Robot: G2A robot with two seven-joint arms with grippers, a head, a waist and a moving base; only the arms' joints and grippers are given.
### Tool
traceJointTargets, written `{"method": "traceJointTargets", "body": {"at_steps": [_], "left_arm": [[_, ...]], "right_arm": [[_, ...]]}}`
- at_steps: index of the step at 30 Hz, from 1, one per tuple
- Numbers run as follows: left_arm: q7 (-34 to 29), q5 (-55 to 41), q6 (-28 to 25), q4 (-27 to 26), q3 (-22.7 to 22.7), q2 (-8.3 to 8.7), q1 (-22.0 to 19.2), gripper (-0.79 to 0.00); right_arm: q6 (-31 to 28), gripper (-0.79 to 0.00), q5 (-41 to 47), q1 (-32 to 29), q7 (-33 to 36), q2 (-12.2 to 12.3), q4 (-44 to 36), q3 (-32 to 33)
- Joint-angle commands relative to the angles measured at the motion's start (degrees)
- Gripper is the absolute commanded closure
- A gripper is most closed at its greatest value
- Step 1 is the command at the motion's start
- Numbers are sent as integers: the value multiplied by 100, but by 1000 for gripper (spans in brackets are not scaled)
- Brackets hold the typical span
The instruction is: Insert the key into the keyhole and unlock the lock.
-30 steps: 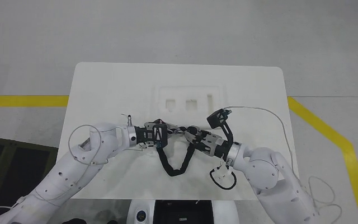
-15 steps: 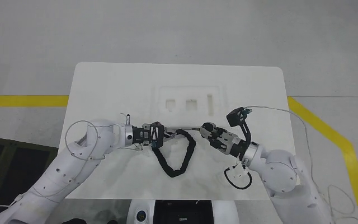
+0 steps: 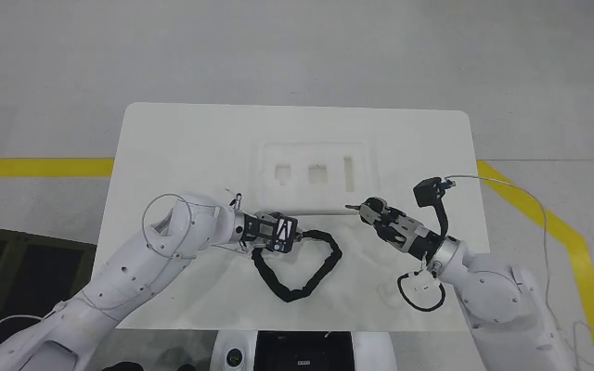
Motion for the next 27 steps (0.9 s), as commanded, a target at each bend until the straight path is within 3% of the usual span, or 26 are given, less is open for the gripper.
{"method": "traceJointTargets", "body": {"at_steps": [1, 5, 8, 11, 17, 27], "left_arm": [[-168, -40, -25, 78, 98, -63, -88, 0], [-426, -126, -73, 208, 227, -162, -204, 0], [-622, -150, -113, 257, 301, -218, -251, -166], [-661, -226, -151, 320, 347, -266, -290, -212], [-604, -293, -162, 365, 329, -301, -293, -219], [-591, -421, -279, 398, -7, -203, -85, -222]], "right_arm": [[-12, 0, 12, 1, 1, 4, 19, -11], [-25, 0, 36, 45, -1, 9, 63, -45], [-20, 0, 49, 90, 15, 13, 93, -77], [-18, 0, 56, 125, 22, 17, 118, -97], [-26, 0, 63, 150, 28, 30, 131, -106], [-27, 0, 65, 187, 34, 48, 120, -147]]}}
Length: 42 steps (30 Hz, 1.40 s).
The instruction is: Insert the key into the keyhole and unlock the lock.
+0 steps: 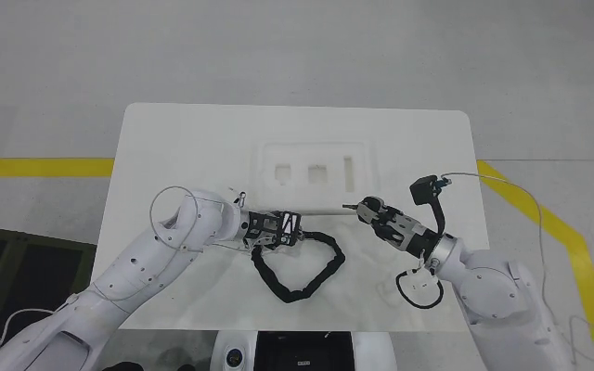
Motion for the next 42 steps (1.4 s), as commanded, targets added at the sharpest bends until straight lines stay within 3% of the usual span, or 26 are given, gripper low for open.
{"method": "traceJointTargets", "body": {"at_steps": [1, 7, 20, 21, 24, 30, 34, 42], "left_arm": [[-4, -22, -23, -13, -65, 21, 49, -225], [-4, -67, -105, -55, -209, 67, 170, -283], [-238, -187, -148, 20, -267, 31, 178, -237], [-264, -213, -147, 25, -266, 24, 172, -222], [-310, -282, -165, 42, -268, 5, 152, 0], [-320, -408, -201, 78, -268, -31, 120, 0], [-96, -369, -37, -15, -320, -32, 149, 0], [962, 86, 655, -178, -680, 105, 529, 0]], "right_arm": [[2, 0, -2, 11, 4, 3, 4, -13], [14, 0, 19, 31, -5, 12, 38, -37], [29, 0, 34, 49, -54, 29, 84, -84], [28, 0, 34, 46, -61, 31, 87, -82], [28, 0, 32, 34, -78, 36, 85, -83], [9, 0, 52, 37, -79, 43, 77, -114], [-36, 0, 73, 49, -57, 47, 18, -174], [-63, 0, 111, 105, 23, 42, -167, -431]]}}
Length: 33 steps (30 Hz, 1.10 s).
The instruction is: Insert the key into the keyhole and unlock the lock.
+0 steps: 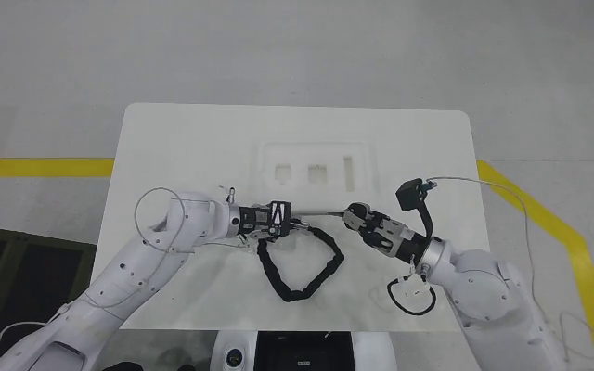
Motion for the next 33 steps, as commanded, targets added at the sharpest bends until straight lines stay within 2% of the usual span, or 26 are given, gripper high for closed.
{"method": "traceJointTargets", "body": {"at_steps": [1, 10, 17, 25, 33], "left_arm": [[315, 160, 209, -32, -90, 40, 122, 0], [2116, 507, 977, 99, -418, 177, 614, 0], [3323, 836, 1521, 340, -493, 220, 781, 0], [3981, 768, 1919, 634, -413, 156, 781, 0], [4138, 764, 2100, 707, -376, 105, 763, 0]], "right_arm": [[20, 0, -12, 15, -9, -3, -35, -62], [-19, 0, 242, 31, -5, -2, -49, -169], [-28, 0, 481, 106, 88, -9, -50, -353], [146, 0, 351, 128, -9, -22, -132, -584], [646, 0, -78, 177, -277, -60, -268, -898]]}}
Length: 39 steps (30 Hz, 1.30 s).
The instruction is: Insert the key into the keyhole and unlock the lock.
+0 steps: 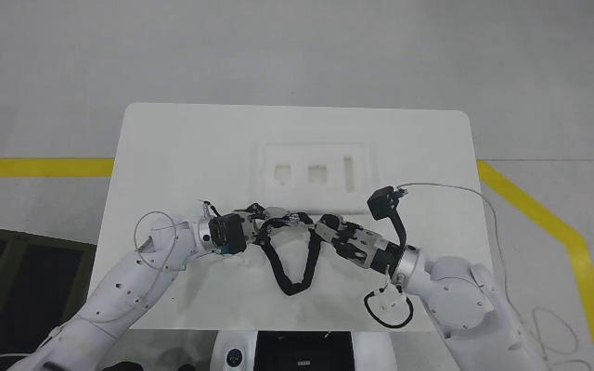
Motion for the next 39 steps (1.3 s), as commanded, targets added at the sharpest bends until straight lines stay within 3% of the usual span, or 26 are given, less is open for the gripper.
{"method": "traceJointTargets", "body": {"at_steps": [1, 21, 39], "left_arm": [[11, 12, 18, 9, -8, -5, -2, 0], [101, 12, 76, 92, -34, -30, 2, 0], [101, 12, 76, 92, -34, -30, 2, 0]], "right_arm": [[98, 0, -64, 15, -80, -11, -8, -65], [426, 0, -288, -51, -441, -38, -70, -163], [697, 0, -224, 148, -318, -91, -28, -458]]}}
